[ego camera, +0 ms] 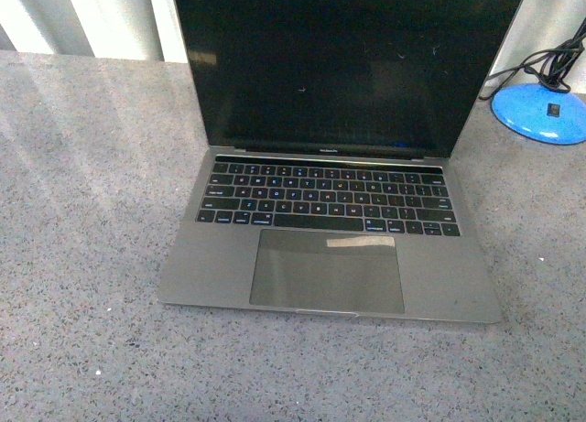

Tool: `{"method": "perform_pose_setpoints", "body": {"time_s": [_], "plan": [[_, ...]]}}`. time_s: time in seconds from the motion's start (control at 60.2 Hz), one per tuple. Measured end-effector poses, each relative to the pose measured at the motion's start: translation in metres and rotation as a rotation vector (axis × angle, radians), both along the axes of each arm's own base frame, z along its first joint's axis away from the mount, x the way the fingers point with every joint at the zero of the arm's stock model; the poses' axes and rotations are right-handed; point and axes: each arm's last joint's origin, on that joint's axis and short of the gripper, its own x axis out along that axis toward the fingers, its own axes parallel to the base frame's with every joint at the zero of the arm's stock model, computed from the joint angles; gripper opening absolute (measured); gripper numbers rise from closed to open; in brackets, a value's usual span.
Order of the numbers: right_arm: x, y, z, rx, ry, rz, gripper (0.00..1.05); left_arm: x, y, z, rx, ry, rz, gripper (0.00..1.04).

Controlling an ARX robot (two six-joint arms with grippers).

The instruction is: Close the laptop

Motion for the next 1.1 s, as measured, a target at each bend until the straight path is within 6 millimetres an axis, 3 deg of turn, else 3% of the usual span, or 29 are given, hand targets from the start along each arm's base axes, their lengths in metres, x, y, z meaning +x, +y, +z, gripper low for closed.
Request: {"method": "perform_pose_setpoints", "body": {"time_s": [0.349, 0.382, 0.648, 0.814, 0.897, 1.096], "plan": [[0.066, 0.022, 0.030, -0.024, -0.073, 0.067, 0.95, 0.065, -0.022, 0.010, 0.011, -0.027, -0.047, 0.98], [0.072, 0.023, 0.031, -0.023, -0.080, 0.059, 0.90, 0.069, -0.024, 0.011, 0.010, -0.031, -0.049, 0.97], [0.103, 0.027, 0.038, 0.054, -0.099, 0.046, 0.46, 0.100, -0.036, 0.015, -0.012, -0.029, -0.086, 0.51], [0.119, 0.040, 0.052, 0.115, -0.100, 0.097, 0.16, 0.116, -0.038, 0.018, -0.030, 0.015, -0.100, 0.22], [0.128, 0.050, 0.057, 0.150, -0.079, 0.116, 0.01, 0.127, -0.038, 0.020, -0.039, 0.045, -0.098, 0.03], [0.136, 0.069, 0.054, 0.199, -0.059, 0.137, 0.01, 0.143, -0.036, 0.025, -0.069, 0.063, -0.090, 0.04]]}}
